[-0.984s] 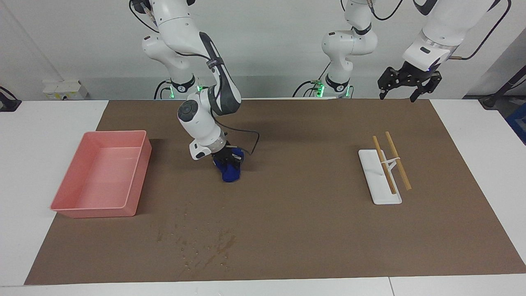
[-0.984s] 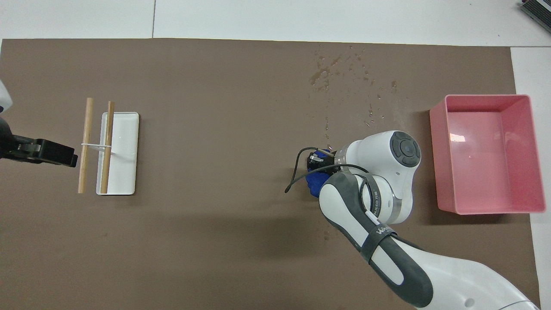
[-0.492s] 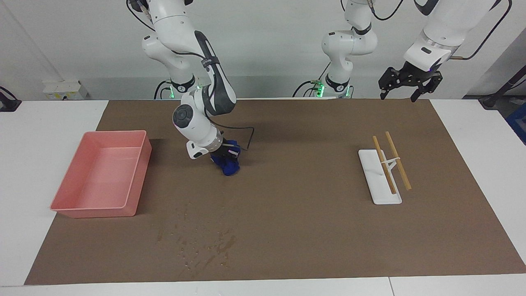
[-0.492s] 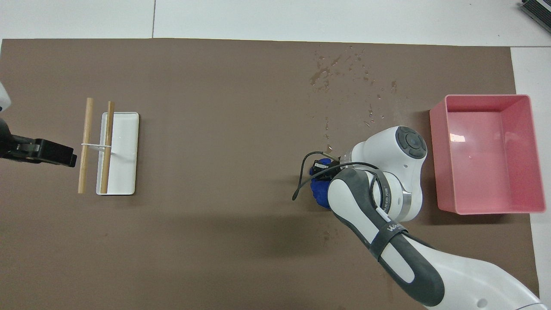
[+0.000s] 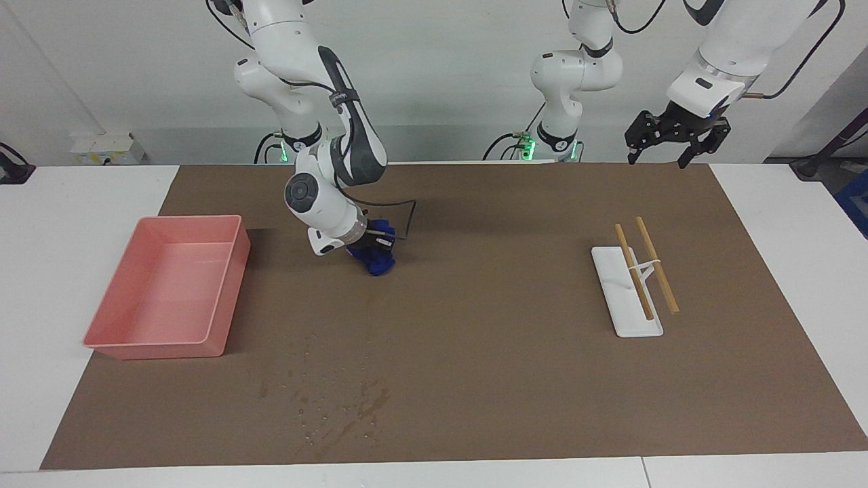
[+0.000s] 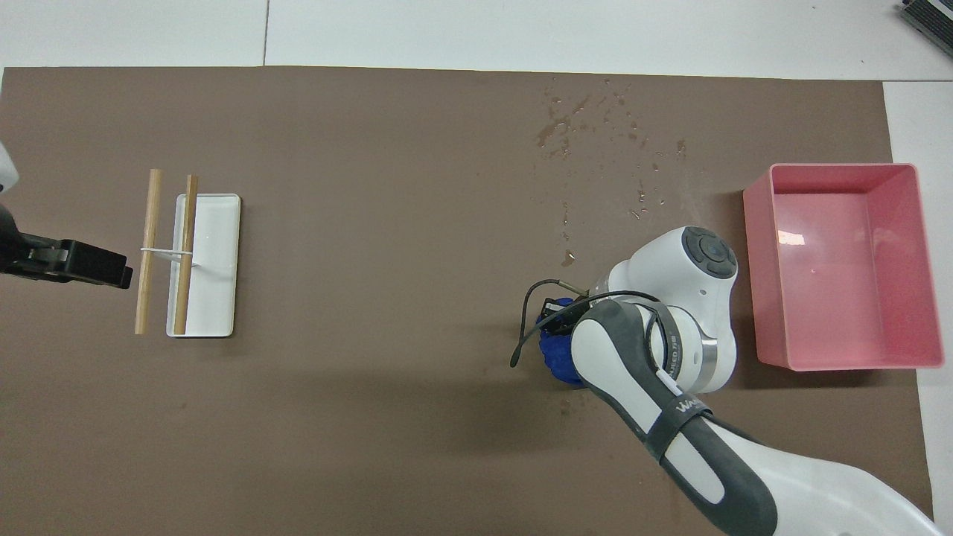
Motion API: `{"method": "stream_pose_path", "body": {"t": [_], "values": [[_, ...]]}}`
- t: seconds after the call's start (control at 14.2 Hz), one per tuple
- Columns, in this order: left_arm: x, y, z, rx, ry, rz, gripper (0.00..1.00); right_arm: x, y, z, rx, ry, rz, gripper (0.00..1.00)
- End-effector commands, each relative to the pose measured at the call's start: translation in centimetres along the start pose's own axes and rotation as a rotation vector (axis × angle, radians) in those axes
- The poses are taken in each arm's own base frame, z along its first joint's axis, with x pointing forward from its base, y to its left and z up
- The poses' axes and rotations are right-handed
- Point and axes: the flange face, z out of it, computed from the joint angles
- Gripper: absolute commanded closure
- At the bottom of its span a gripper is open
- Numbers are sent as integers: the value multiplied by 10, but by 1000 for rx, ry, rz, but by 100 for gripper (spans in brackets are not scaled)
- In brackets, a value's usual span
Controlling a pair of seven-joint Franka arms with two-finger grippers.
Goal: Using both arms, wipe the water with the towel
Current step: 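Wipe the water spots with the cloth in the right gripper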
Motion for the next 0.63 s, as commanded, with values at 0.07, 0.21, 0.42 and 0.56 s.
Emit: {"method": "stream_pose_path", "body": {"t": [0.07, 0.21, 0.42, 0.56], "values": [[-4, -2, -2, 0, -6, -8, 0, -29, -2, 6, -22, -34, 21, 100], [-4, -2, -2, 0, -6, -8, 0, -35, -1, 4, -35, -65, 34, 100], [-4, -2, -2, 0, -6, -8, 0, -27, 1, 2, -15, -23, 17, 100], [-4, -2, -2, 0, -8, -8, 0, -5, 11, -6, 21, 38, -56, 100]]}}
